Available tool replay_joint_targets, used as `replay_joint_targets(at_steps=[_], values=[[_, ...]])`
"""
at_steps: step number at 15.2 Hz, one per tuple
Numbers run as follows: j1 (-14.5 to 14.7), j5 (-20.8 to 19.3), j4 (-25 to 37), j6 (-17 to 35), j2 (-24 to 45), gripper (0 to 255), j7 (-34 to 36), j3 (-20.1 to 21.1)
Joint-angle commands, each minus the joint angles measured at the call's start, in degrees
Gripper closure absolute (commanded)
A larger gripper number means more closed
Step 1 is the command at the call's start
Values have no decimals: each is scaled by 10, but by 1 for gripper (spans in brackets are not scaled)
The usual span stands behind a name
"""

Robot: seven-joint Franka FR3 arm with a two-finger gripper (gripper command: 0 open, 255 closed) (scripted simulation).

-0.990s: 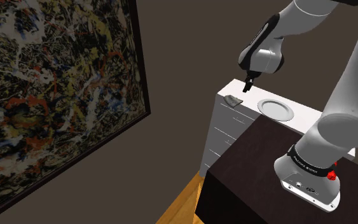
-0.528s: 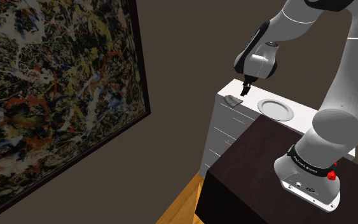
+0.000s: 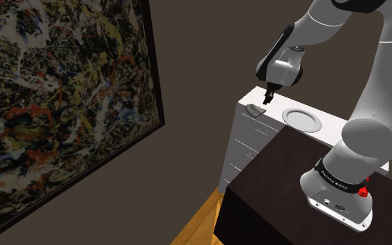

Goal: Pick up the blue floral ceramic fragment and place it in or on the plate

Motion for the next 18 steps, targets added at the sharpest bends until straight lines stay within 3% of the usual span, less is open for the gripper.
replay_joint_targets(at_steps=[1, 9, 10, 11, 12, 13, 14, 18], values=[[0, 0, 0, 0, 0, 255, 0, 0], [0, 0, 0, 0, 0, 255, 0, 0], [0, 0, 0, 0, 0, 0, 0, 0], [68, -59, 16, -70, 9, 0, 43, -69], [113, -100, 36, -138, 20, 0, 66, -111], [136, -137, 59, -203, 31, 0, 83, -130], [148, -165, 81, -263, 41, 0, 92, -137], [129, -145, 85, -238, 69, 0, 79, -114]])
